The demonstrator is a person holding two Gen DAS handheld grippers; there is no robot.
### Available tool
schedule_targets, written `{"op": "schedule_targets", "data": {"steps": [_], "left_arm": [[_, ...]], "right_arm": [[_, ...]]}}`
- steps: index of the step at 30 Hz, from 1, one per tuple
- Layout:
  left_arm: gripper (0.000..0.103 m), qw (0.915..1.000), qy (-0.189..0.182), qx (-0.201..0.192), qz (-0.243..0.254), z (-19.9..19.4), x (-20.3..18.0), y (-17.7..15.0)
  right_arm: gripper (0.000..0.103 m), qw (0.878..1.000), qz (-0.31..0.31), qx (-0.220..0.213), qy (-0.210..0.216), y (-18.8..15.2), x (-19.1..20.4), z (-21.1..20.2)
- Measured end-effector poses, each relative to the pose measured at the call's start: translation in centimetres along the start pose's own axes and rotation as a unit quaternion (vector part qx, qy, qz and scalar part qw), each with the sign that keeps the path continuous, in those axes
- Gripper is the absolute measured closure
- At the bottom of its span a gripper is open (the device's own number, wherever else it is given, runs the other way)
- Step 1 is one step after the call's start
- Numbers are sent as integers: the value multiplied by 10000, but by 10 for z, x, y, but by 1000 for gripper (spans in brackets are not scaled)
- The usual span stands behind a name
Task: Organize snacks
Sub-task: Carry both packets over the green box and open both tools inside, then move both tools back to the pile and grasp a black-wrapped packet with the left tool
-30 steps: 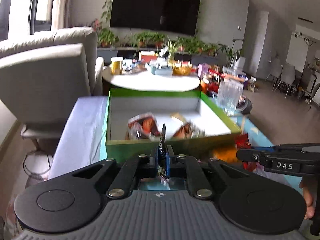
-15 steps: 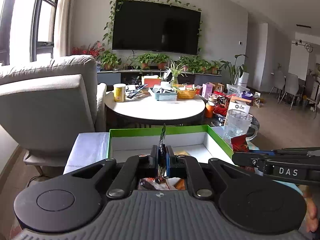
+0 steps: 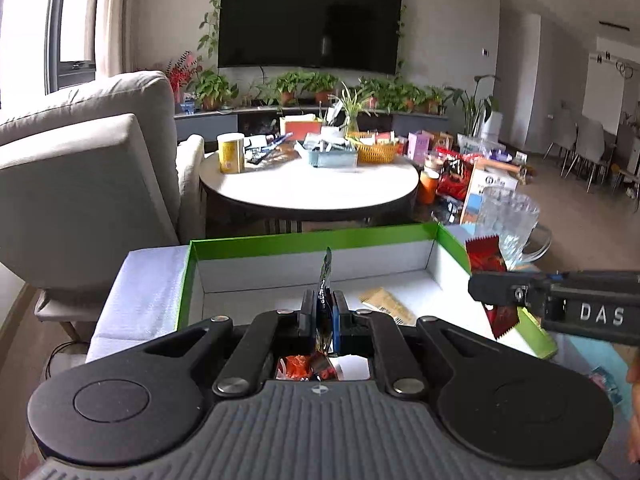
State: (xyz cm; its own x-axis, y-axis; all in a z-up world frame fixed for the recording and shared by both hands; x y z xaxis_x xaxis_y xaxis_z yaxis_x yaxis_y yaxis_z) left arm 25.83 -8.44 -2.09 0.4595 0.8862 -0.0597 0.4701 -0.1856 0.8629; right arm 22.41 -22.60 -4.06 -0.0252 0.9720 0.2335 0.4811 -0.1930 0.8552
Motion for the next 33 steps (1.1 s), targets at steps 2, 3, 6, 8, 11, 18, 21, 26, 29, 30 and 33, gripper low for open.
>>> {"op": "schedule_targets", "data": {"steps": [2,3,6,8,11,18,21,26,29,30,33], "left_arm": [[96,9999,24,100,0,8,-1,-3],[96,9999,38,155,-18,11,-1,-6],[96,9997,58,254,10,16,-2,-11],[96,9996,62,289,10,19,-3,-13],[96,9994,87,348,-5,21,-4,-15],[91,9987,196,399,-245,20,2,-17],[87,9984,262,373,-344,15,7,-17],[84,9981,382,303,-385,2,11,-18],[83,9980,424,263,-392,-6,13,-19],[83,9979,446,255,-400,-9,14,-20],[82,9974,498,248,-465,-17,18,-22]], "right_arm": [[73,10000,1,29,3,0,-2,6],[73,10000,20,54,19,-1,-3,9],[73,9999,80,138,50,-4,-6,18],[73,9997,94,204,68,-8,-8,21],[73,9994,114,319,91,-14,-10,25],[73,9984,102,541,93,-25,-12,30],[72,9977,1,679,0,-32,-11,33],[72,9968,-203,771,-6,-41,-5,29],[71,9964,-256,814,-33,-45,-5,26],[71,9965,-295,781,-35,-46,-4,23],[71,9968,-344,714,-44,-45,-3,15]]}}
Point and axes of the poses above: each gripper's, at about its wrist camera, not at the fingertips, and z roughly the way its jaws point, x to its left, y to its top, the point moved 8 cm from there along z, roughly the way its jaws point, and after that the axes turned 1 degree about -z, right-handed, at the moved point
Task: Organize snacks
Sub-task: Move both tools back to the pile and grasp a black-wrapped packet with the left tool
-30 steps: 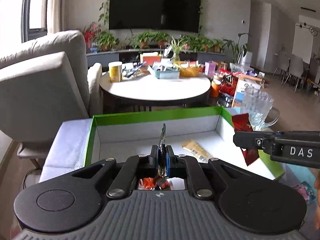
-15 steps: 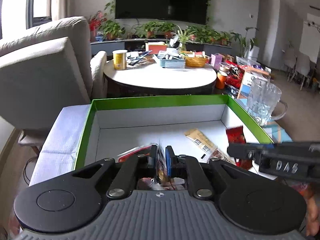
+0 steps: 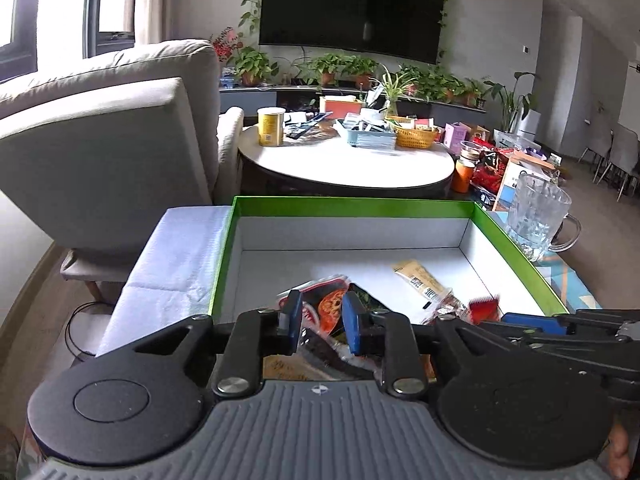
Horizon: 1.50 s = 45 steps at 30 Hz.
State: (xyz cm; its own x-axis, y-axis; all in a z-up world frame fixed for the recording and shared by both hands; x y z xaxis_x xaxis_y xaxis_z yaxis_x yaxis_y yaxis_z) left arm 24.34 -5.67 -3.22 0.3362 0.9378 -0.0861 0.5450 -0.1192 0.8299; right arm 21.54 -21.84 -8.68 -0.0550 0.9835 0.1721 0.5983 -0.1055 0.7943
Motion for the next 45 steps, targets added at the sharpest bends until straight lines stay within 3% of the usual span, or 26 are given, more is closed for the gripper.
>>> {"op": "schedule_targets", "data": {"steps": [14,25,29,36,45], "left_arm": [[79,9999,42,-140,61,-41,3,-10],[72,9994,244,16,242,-67,15,-37],[67,9990,373,147,180,-72,32,-52],[61,9976,134,683,-31,-61,40,-85],[62,9944,76,1009,316,-24,25,-102]], "right_arm": [[66,9995,-76,-314,66,-4,13,-39],[65,9999,-44,-125,77,-32,15,-63],[57,9999,-99,-34,-1,-43,16,-68],[44,9996,-235,122,92,-59,30,-74],[44,9983,-464,340,56,-74,35,-73]]}}
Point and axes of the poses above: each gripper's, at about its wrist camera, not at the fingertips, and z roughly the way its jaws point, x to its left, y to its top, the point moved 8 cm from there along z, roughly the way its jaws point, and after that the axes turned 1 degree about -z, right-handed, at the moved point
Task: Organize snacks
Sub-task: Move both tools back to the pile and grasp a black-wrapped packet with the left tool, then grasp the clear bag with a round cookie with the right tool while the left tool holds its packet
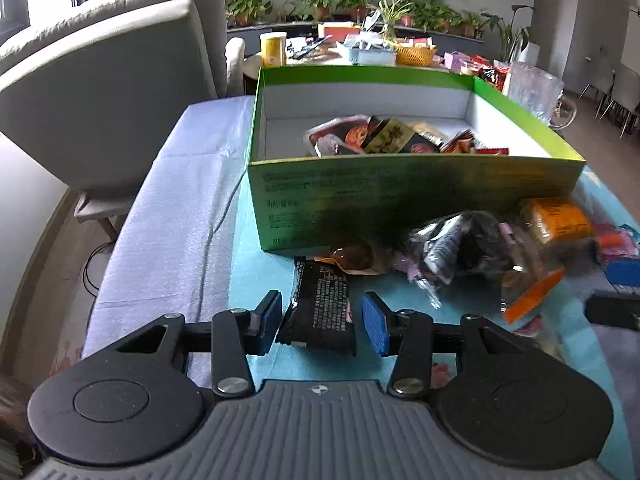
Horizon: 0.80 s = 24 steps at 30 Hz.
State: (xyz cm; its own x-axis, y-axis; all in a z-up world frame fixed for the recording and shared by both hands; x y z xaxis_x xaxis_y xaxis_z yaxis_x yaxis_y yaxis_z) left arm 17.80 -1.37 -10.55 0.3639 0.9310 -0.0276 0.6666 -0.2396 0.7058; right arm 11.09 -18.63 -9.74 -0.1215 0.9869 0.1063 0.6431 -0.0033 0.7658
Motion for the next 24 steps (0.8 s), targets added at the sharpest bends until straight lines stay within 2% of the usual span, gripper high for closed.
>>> {"op": "schedule_targets", "data": {"steps": [2,6,9,12,17,21,24], "left_arm": [[72,9999,-60,-103,-109,-2,3,0],[77,9996,-163,-192,-89,-11,5,-3],[77,9995,-146,-282,-68,-20,8,-5],[77,9990,-182,-345,-224,-30,14,-6],[77,9983,-175,-447,-316,-43,19,-5],[77,9979,-152,-512,-372,-52,22,-2],[77,9975,-192,-570,-365,-57,22,0]], "right_arm": [[43,10000,-41,66,55,-4,2,1],[39,9995,-148,228,166,-14,7,8],[36,9985,-323,336,278,-21,14,14],[24,9978,-342,366,434,-23,18,19],[23,9953,-366,425,795,-20,28,25],[23,9904,-1008,387,860,-18,32,28],[23,9815,-1178,535,1415,-18,30,34]]}}
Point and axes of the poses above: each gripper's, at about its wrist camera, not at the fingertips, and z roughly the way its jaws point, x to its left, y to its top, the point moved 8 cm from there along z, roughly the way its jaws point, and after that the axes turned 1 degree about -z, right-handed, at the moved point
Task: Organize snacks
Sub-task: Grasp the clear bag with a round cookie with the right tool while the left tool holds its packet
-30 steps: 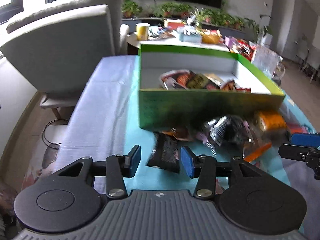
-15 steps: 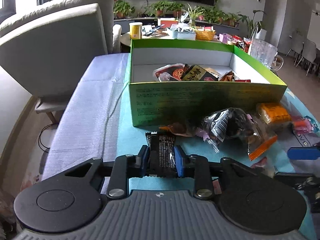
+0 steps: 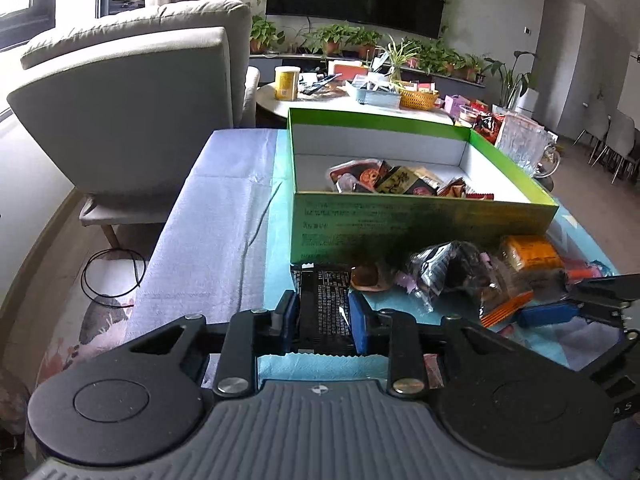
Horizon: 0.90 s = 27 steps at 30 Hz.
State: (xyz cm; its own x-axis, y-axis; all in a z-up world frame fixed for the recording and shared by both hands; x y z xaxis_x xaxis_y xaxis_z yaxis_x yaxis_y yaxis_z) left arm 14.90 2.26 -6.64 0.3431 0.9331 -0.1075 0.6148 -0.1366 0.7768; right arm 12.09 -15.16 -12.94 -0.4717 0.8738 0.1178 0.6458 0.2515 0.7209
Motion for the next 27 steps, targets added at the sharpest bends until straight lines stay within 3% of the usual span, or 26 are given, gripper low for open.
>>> {"op": "schedule_targets", "data": {"steps": [3,9,20,27], "left_arm": [[77,10000,-10,4,-8,-1,-1,0],[77,10000,22,64,-39,0,0,-1],[77,9999,-17,114,-68,6,-3,-2],[77,9999,7,124,-121,4,-3,-2]], "right_arm": [[23,9978,-346,136,545,1,2,2],[23,9878,-1346,489,605,6,15,14],[23,9841,-1452,546,868,-26,41,-17],[23,9869,-1520,361,410,-24,44,-13]]}}
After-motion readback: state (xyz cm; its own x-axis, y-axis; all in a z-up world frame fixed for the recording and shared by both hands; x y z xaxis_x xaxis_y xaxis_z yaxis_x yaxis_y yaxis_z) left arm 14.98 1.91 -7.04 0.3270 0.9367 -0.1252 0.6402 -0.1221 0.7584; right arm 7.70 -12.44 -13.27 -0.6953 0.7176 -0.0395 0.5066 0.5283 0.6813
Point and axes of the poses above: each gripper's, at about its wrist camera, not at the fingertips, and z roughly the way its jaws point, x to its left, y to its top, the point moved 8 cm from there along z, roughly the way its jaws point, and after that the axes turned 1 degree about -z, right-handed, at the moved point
